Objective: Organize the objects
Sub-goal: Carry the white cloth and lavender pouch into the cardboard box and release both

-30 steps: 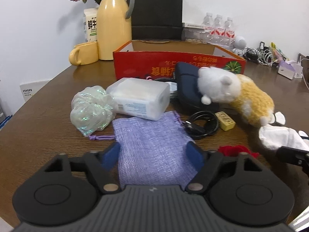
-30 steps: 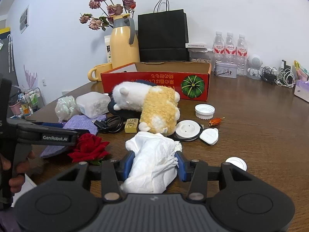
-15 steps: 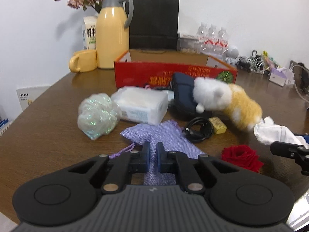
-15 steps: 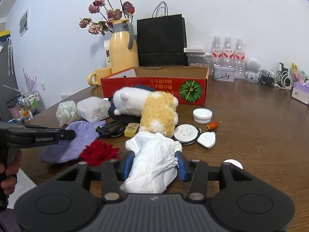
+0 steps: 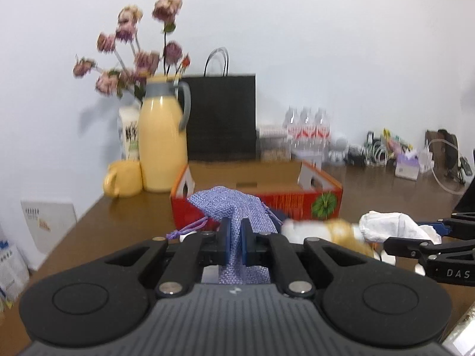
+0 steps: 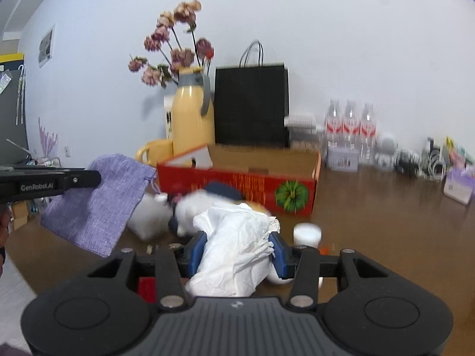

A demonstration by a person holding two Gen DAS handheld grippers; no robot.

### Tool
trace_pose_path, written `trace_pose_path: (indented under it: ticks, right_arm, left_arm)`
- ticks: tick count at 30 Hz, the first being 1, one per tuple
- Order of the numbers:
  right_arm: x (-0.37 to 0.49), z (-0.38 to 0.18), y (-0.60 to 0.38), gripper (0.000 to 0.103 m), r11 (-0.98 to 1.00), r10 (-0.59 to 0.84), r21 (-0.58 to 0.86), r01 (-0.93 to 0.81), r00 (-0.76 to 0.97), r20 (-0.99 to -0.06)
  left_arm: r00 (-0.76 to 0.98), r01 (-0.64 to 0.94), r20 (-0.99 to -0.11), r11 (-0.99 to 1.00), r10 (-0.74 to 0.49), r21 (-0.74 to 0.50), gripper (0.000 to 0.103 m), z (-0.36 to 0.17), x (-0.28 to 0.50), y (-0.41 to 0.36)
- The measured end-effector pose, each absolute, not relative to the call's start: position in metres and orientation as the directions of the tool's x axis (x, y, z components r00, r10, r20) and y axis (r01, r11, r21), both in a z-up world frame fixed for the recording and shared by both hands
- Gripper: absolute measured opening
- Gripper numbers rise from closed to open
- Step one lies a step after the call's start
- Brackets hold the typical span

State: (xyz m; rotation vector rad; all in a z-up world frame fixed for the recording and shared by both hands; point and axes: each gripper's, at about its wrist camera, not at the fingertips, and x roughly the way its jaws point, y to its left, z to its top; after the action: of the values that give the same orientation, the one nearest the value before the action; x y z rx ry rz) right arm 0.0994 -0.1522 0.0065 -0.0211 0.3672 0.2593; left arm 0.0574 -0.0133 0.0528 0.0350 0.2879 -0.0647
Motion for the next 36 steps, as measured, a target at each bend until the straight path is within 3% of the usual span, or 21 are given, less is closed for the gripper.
trace_pose_path:
  ticks: [10, 18, 28, 36]
  right_arm:
    - [0.185, 0.049, -0.137, 0.045, 0.975, 0.218, 0.011, -0.224, 0.939, -0.267]
    - [0.275, 0.052, -0.120, 0.044, 0.984, 0.178, 0.027, -0.178, 0.938, -0.297]
    - [0.379, 0.021, -0.115, 0.045, 0.994, 0.112, 0.056, -0.097, 0.902, -0.416]
    - [0.394, 0.002, -0.130, 0.048, 0.994, 0.101, 0.086, -0.069, 0.876, -0.472]
  left_arm:
    - [0.972, 0.050, -0.230, 0.999, -0.052, -0.012, 0.007, 0.084, 0.145, -0.015]
    - [0.974, -0.003, -0.227, 0.998, -0.012, -0.068, 0.007, 0.087, 0.229, -0.011]
    - [0.933, -0.126, -0.350, 0.986, 0.081, -0.110, 0.007, 0.052, 0.325, -0.004]
    - [0.899, -0.116, -0.431, 0.990, 0.070, -0.082, 0.009, 0.030, 0.341, -0.003]
